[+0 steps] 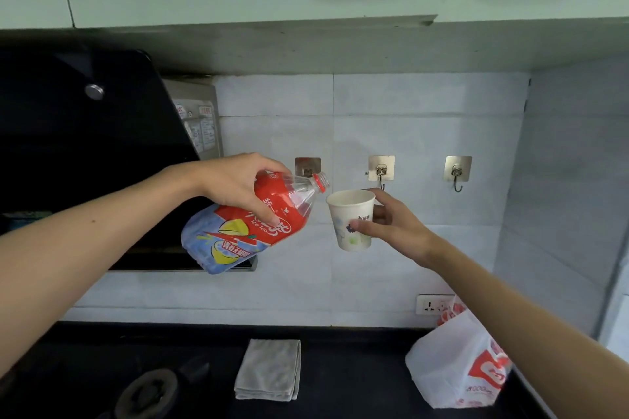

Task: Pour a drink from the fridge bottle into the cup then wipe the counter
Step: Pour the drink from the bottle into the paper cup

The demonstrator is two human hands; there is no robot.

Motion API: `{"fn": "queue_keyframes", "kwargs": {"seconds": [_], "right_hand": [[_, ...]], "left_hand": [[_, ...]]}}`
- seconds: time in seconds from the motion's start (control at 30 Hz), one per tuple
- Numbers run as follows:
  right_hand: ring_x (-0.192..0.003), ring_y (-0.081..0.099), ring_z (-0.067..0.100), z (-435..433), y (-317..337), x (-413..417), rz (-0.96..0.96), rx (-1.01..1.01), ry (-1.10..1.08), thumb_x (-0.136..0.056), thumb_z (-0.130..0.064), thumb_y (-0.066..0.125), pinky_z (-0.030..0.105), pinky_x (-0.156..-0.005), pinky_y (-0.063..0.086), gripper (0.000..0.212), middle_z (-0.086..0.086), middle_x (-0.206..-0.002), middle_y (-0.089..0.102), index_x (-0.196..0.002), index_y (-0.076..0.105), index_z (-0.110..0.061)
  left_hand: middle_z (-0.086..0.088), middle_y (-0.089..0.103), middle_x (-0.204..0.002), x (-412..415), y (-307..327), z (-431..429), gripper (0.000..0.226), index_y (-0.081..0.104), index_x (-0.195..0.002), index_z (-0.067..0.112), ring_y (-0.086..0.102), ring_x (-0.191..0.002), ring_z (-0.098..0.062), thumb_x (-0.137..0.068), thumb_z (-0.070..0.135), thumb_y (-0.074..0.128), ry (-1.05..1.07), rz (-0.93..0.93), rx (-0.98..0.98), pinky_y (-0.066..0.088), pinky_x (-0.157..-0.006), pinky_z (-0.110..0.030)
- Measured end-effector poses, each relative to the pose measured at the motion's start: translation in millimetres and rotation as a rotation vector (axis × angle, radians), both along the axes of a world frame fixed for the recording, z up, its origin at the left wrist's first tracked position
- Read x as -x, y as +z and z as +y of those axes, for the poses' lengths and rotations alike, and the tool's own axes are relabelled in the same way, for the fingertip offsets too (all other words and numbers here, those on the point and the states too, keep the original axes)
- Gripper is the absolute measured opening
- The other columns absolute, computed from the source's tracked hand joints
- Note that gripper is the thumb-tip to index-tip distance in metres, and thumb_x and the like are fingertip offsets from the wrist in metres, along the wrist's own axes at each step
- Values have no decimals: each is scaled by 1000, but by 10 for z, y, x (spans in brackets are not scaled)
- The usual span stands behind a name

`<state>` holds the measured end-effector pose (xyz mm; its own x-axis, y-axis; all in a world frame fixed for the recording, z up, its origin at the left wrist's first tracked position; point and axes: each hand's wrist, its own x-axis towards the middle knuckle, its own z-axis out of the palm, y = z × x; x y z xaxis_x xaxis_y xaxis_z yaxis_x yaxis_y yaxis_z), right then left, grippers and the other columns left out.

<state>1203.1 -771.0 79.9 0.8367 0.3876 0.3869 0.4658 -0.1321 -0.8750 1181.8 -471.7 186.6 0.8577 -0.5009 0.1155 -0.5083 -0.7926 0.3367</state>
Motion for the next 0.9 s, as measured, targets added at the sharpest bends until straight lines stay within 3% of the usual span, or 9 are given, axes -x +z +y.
{"fn": "queue_keyframes", "kwargs": {"seconds": [0.13,0.47,0.77,0.9], "right_hand": [[-101,69,18,15,-7,-15,19,6,16,-87,-10,74,28,-84,55,39,4,-103,75,-121,56,-18],[-105,67,31,31,-45,-85,-36,25,-14,-85,-15,79,46,-93,54,39,9,-110,71,-118,59,-17],[-102,68,27,61,-38,-152,-29,15,1,-84,-15,78,35,-87,57,39,7,-108,72,-118,59,-18],[-103,67,31,82,-62,-187,-29,6,9,-84,-16,79,42,-91,55,39,9,-108,72,-118,60,-18]], "left_hand": [[8,73,-104,-17,86,-42,66,60,-121,31,74,-84,-8,-64,37,93,5,-22,-88,63,-69,-28],[12,71,-104,-68,188,-67,68,58,-123,33,73,-86,-7,-65,43,91,20,-37,-198,61,-68,-23],[12,69,-107,-141,235,-32,69,57,-122,34,72,-89,-10,-63,46,91,21,-29,-269,62,-71,-26],[12,68,-108,-175,243,-8,70,57,-122,36,72,-91,-11,-62,49,91,27,-20,-299,63,-72,-29]]}}
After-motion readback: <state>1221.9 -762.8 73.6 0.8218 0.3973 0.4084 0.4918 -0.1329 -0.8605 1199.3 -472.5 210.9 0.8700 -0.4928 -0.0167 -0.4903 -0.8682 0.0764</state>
